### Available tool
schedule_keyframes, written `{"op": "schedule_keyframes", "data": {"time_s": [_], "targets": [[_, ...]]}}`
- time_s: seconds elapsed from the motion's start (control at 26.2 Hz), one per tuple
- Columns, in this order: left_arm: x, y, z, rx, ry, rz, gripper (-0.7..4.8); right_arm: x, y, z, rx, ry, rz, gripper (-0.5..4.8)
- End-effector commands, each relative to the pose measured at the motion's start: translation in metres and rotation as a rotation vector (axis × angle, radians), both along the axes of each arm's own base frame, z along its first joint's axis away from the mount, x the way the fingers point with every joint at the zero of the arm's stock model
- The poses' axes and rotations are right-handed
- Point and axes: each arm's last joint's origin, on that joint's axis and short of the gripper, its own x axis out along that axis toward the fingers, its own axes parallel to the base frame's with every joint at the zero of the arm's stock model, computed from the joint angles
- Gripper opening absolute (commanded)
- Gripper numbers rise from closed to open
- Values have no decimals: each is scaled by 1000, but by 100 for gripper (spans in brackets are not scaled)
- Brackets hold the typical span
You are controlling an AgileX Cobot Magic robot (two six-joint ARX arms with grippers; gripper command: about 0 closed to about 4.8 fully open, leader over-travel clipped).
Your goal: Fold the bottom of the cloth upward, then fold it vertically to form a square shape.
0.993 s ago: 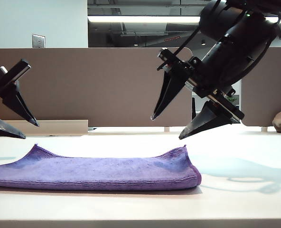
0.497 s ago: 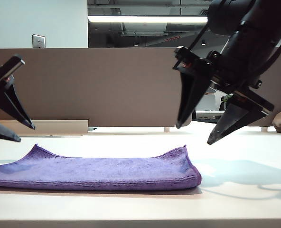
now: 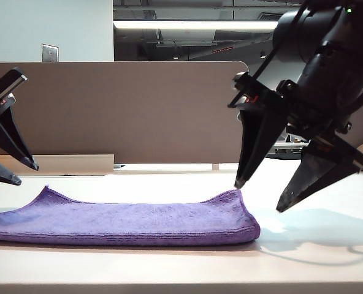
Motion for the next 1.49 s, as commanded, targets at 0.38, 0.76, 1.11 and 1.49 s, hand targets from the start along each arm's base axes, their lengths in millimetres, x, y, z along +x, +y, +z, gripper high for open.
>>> {"op": "schedule_keyframes", "data": {"time_s": [0.38,0.76,1.11,1.49], "targets": [[0,1,0,39,-4,12,142,9,9,-15,75,47,4,301],[0,1,0,40,-4,13,142,9,10,-22,88,97,-2,301],[0,1,0,38,-1,11,142,12,13,-36,88,144,-2,292],[-1,1,-1,40,14,11,142,18,16,-35,141,116,-22,142]]}}
